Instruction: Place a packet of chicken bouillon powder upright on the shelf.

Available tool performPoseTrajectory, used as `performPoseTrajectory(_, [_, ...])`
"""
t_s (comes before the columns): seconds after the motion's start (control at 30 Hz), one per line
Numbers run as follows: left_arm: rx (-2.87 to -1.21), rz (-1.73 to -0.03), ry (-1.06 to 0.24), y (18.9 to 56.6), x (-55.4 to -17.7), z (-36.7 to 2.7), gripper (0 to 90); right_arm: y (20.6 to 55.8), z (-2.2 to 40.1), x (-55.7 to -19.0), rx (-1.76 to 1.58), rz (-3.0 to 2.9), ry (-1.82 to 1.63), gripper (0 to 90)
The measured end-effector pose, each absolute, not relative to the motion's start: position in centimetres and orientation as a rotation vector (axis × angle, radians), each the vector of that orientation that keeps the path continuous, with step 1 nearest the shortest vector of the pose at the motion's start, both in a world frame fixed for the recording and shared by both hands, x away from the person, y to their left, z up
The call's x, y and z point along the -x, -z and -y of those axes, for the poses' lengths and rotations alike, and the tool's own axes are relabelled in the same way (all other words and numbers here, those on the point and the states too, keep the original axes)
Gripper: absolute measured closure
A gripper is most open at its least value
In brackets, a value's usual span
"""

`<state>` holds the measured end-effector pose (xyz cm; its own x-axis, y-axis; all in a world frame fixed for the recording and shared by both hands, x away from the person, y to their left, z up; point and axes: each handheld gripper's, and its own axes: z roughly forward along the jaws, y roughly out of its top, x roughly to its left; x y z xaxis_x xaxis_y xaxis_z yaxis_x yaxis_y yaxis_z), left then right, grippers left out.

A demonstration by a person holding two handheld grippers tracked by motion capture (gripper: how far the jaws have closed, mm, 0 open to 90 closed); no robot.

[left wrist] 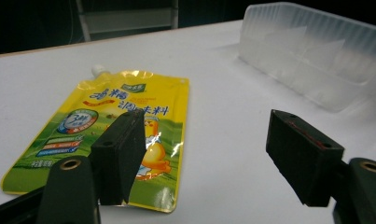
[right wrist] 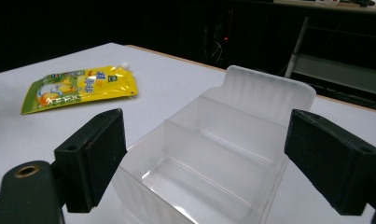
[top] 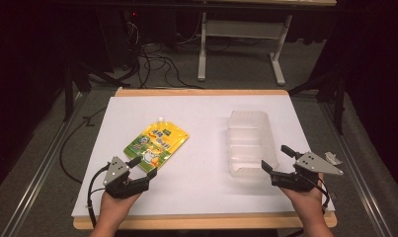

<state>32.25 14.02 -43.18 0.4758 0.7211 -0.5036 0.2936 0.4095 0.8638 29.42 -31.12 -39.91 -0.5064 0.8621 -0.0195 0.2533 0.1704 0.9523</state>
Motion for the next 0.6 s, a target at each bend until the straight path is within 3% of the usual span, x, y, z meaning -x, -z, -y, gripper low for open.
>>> performPoseTrajectory(0.6, [-1.169,-1.088,-0.334,43.37,-32.31,-14.4,28.6,40.28,30.4,-29.84,-1.062,-1.908,-1.395,12.3])
